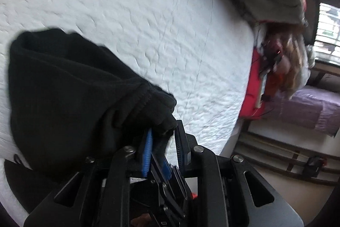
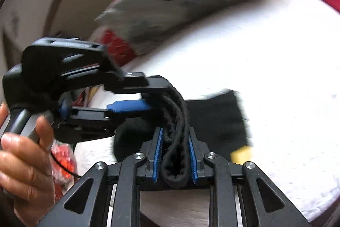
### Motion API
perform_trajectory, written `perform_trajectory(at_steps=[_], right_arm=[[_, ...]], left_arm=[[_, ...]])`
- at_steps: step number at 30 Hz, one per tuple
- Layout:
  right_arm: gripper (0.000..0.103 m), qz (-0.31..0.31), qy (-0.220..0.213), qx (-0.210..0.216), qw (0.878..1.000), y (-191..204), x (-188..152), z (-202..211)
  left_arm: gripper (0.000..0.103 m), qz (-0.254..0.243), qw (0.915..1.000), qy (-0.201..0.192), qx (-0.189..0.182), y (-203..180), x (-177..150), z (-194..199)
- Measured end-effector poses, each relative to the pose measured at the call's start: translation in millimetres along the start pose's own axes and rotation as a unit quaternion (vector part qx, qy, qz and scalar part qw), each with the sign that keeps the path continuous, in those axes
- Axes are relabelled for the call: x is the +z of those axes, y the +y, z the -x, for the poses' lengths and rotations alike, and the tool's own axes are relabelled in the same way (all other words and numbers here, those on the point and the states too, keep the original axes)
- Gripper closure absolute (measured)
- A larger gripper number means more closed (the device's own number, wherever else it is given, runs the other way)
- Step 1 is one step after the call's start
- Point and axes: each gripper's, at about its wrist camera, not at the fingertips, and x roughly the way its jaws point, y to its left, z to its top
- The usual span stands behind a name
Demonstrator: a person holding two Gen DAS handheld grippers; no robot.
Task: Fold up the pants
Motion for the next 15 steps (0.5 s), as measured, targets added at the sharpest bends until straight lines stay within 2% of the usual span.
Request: perform_trajectory(at_steps=[3,5,7,10,11,12,13,14,15], right_arm=[[0.07,-0.033,0.019,0.009,0.999,-24,-3,-5],[0.068,-0.034,0.022,0.026,0.999,-29,-3,-4],[0.068,-0.024,0.029,0.027,0.999,-29,-4,-2],[0.067,-0.023,0.041,0.036,0.998,-35,-6,9],[0.065,-0.026,0.043,0.033,0.998,-36,-6,13],[0.065,-0.03,0.04,0.035,0.998,-40,-6,19],[0.065,-0.035,0.028,0.04,0.998,-41,-2,25],[0.064,-0.032,0.012,0.043,0.998,-40,4,31],[0.058,-0.023,0.004,0.044,0.999,-36,7,33]], left_arm=[[0.085,-0.018,0.9998,-0.007,0.005,-7,-8,5],[0.085,-0.022,0.9995,-0.011,-0.017,-3,-10,18],[0.085,-0.033,0.9978,-0.038,-0.044,4,-17,46],[0.062,-0.046,0.9911,-0.1,-0.075,19,-25,90],[0.046,-0.051,0.9883,-0.13,-0.061,26,-28,103],[0.037,-0.056,0.985,-0.161,-0.028,33,-29,115],[0.037,-0.06,0.9783,-0.197,0.026,45,-31,125],[0.037,-0.057,0.9757,-0.206,0.047,52,-30,127],[0.037,-0.049,0.9749,-0.209,0.06,64,-29,127]])
